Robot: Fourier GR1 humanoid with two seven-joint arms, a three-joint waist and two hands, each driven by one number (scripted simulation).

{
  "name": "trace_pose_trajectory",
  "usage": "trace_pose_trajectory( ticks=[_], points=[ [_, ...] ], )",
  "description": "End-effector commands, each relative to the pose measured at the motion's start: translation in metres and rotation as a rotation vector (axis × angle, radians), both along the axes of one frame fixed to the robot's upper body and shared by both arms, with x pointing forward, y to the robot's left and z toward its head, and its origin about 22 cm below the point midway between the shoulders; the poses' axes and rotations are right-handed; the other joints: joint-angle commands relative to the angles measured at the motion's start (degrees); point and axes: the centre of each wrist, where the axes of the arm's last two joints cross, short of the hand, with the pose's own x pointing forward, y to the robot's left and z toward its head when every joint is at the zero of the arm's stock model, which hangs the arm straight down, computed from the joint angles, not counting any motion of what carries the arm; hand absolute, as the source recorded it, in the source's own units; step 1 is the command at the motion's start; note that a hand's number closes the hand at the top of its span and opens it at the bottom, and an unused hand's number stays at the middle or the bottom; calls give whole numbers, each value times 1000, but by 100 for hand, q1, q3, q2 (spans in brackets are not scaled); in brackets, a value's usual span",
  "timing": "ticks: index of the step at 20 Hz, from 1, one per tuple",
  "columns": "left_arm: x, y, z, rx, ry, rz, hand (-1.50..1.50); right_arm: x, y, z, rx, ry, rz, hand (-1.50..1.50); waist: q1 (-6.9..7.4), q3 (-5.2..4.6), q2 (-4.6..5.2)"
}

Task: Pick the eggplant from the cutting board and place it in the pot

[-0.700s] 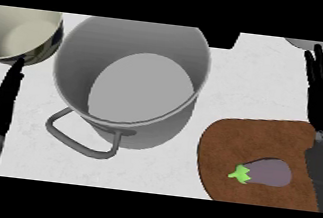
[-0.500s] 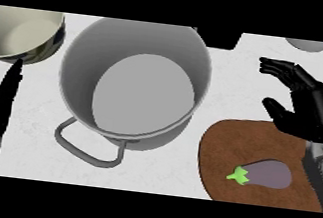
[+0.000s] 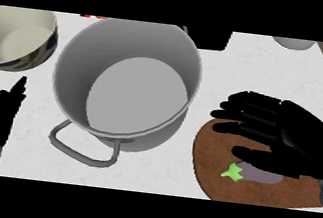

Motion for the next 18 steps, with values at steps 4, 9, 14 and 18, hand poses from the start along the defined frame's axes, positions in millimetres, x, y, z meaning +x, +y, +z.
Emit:
trace_pose_trajectory(
  ticks=[4, 9, 14, 18],
  points=[
    [-2, 9, 8, -34, 81, 64, 0, -72, 11, -28, -320, -303, 197, -150, -338, 40, 10],
    [-9, 14, 10, -21, 82, 93, 0, -92, -3, -31, -551, -480, 15, -150, -510, 34, -53],
    [-10, 14, 10, -32, 103, 106, 0, -125, 5, -26, -758, -574, -115, -150, -576, 9, -59],
    [-15, 11, 11, -25, 98, 103, 0, -145, -3, -50, -958, -552, -292, -150, -535, 22, -34]
  ],
)
